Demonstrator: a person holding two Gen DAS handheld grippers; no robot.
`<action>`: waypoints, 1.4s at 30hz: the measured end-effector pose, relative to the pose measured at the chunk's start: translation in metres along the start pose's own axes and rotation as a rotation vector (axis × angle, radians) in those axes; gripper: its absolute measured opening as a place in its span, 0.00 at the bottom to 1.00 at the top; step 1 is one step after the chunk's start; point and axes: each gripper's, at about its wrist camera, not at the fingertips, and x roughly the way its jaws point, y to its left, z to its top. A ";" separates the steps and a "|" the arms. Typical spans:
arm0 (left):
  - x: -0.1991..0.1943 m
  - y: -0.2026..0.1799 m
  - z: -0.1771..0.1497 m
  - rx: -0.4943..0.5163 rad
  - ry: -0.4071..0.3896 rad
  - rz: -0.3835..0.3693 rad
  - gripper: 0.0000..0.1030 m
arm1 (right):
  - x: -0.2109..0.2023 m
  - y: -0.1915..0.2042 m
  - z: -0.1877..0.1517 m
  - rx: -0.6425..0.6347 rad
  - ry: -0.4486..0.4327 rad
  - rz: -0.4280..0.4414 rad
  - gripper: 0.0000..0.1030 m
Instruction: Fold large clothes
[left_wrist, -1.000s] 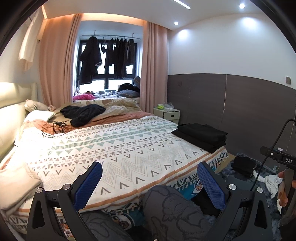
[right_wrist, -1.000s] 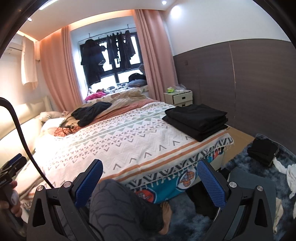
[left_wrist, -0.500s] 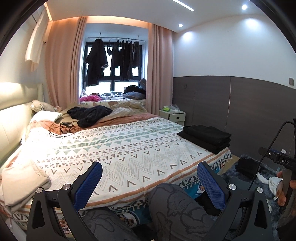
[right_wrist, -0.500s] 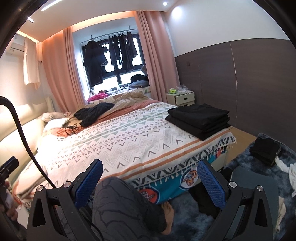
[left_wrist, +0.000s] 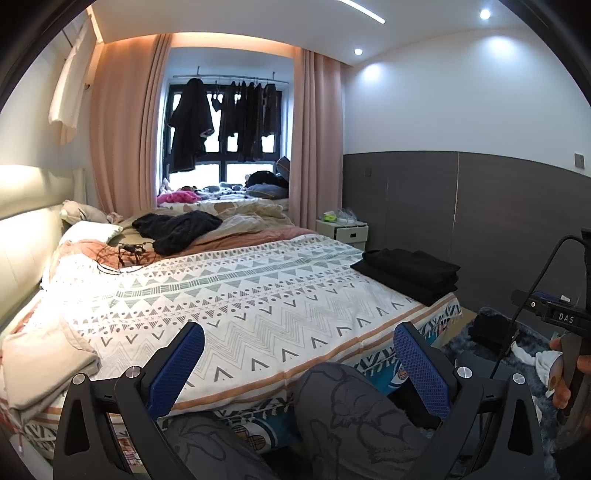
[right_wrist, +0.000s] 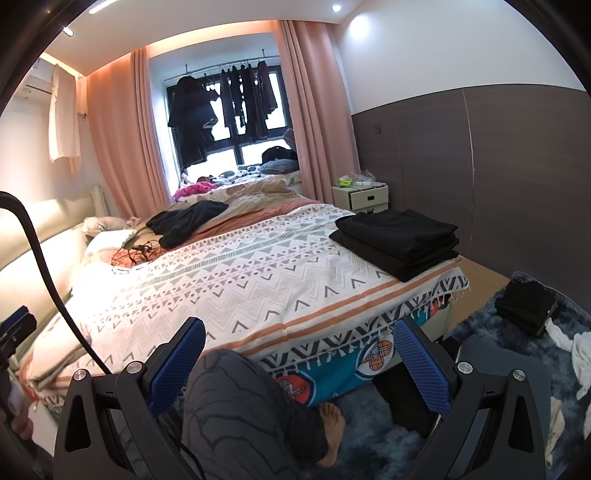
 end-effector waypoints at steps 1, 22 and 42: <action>0.000 0.000 0.000 -0.001 -0.001 0.002 1.00 | -0.001 0.000 0.000 -0.001 0.000 0.000 0.99; -0.004 0.003 -0.003 -0.024 -0.008 -0.003 1.00 | 0.000 0.000 0.002 -0.009 -0.003 -0.005 0.99; -0.006 0.004 -0.004 -0.028 -0.010 -0.004 1.00 | -0.001 -0.001 0.002 -0.013 -0.004 -0.006 0.99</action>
